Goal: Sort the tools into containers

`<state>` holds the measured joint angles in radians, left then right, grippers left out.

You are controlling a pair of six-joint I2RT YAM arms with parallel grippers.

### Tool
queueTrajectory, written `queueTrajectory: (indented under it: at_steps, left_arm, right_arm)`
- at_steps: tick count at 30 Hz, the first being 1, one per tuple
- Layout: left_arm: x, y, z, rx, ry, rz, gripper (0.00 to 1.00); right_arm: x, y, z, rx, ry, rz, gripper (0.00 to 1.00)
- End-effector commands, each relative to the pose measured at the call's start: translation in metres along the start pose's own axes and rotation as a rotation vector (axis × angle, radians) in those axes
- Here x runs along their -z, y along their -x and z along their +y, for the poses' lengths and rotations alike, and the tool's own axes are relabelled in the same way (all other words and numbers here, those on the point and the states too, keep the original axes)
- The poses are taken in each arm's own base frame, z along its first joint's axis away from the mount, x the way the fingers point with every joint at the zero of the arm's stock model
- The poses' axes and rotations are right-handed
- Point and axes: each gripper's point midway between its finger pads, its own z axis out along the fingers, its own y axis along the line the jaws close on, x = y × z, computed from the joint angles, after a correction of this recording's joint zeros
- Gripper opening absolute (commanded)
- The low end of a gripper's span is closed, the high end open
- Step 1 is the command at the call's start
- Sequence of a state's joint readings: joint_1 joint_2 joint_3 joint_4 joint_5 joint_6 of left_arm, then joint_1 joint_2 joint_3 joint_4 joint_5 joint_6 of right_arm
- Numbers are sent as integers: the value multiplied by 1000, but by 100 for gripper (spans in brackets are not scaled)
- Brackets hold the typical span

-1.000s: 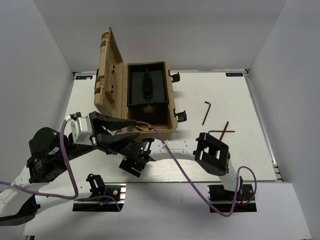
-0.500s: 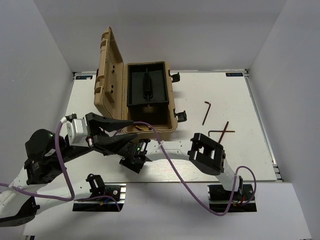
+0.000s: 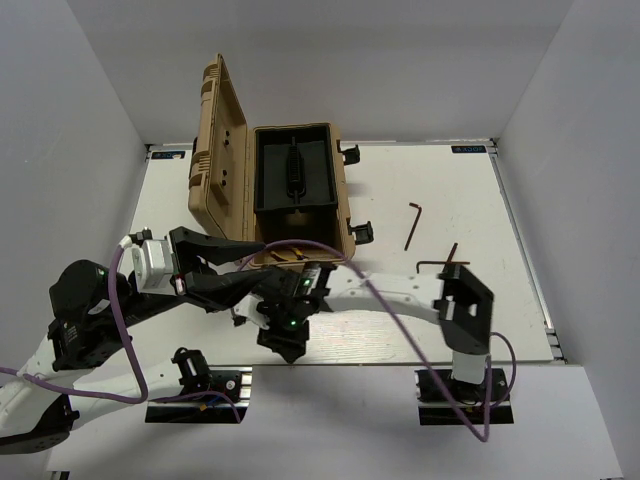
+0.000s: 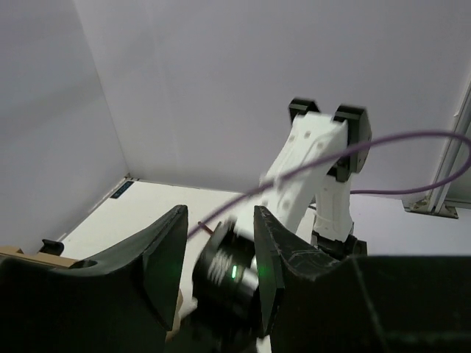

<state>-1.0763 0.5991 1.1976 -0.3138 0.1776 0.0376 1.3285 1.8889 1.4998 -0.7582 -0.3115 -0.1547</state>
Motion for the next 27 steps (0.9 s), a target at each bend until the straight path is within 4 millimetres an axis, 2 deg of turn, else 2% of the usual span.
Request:
queueTrajectory:
  at_steps: [1, 2, 3, 5, 6, 7, 8, 9, 10, 11, 12, 13, 15, 16, 17, 18, 19, 20, 21, 22, 24, 26, 27]
  left_arm:
    - [1, 1, -1, -19, -10, -10, 52]
    - [1, 1, -1, -19, -10, -10, 50]
    - [1, 5, -1, -21, -9, -19, 49]
    - [1, 5, -1, -21, -9, -19, 46]
    - [2, 10, -1, -23, -9, -28, 44]
    - [2, 8, -1, -21, -9, -19, 42]
    - [3, 4, -1, -19, -10, -7, 37]
    - [3, 4, -1, -19, -10, -7, 33]
    - [3, 2, -2, -8, -10, 4, 31]
    - [4, -1, -2, -5, -11, 14, 27]
    - [6, 2, -4, -7, -20, 5, 26]
    - [7, 2, -6, -7, -30, 4, 26]
    - [6, -3, -8, -5, -43, 14, 26]
    - [6, -3, -11, 4, -55, 14, 26]
    - [5, -7, -11, 6, -56, 23, 26]
    - [5, -15, -13, 11, -67, 44, 26]
    - [5, -15, -13, 20, -67, 44, 26]
    - [5, -25, -14, 27, -68, 74, 26]
    - [3, -37, -11, 45, -50, 109, 26]
    - [4, -41, -8, 48, -32, 127, 26]
    - [7, -67, -1, 74, 18, 222, 26]
    - [11, -84, 1, 102, 45, 280, 33]
    - [14, -102, 2, 119, 60, 341, 37]
  right_arm:
    - [88, 14, 63, 216, 251, -121, 0]
    - [100, 16, 65, 238, 249, -135, 0]
    - [117, 23, 59, 274, 208, -155, 0]
    - [137, 20, 48, 277, 121, -150, 0]
    - [147, 20, 22, 246, 31, -160, 0]
    - [148, 16, 12, 246, -37, -143, 0]
    - [168, 25, 4, 263, -114, -218, 0]
    - [174, 19, -11, 214, -168, -225, 0]
    - [195, 17, -37, 177, -306, -247, 0]
    - [210, 27, -48, 160, -375, -311, 0]
    - [230, 24, -70, 103, -466, -336, 0]
    - [245, 19, -89, 53, -534, -349, 0]
    - [270, 28, -116, -17, -619, -434, 0]
    - [288, 29, -139, -62, -681, -485, 0]
    - [286, 35, -155, -93, -692, -492, 0]
    - [302, 52, -164, -104, -720, -565, 0]
    - [308, 54, -177, -126, -719, -587, 0]
    - [294, 64, -202, -168, -701, -574, 0]
    - [310, 80, -205, -179, -705, -633, 0]
    - [314, 85, -212, -206, -671, -668, 0]
    - [301, 101, -242, -228, -654, -698, 0]
    - [293, 118, -251, -211, -608, -754, 0]
    - [282, 123, -262, -217, -577, -767, 0]
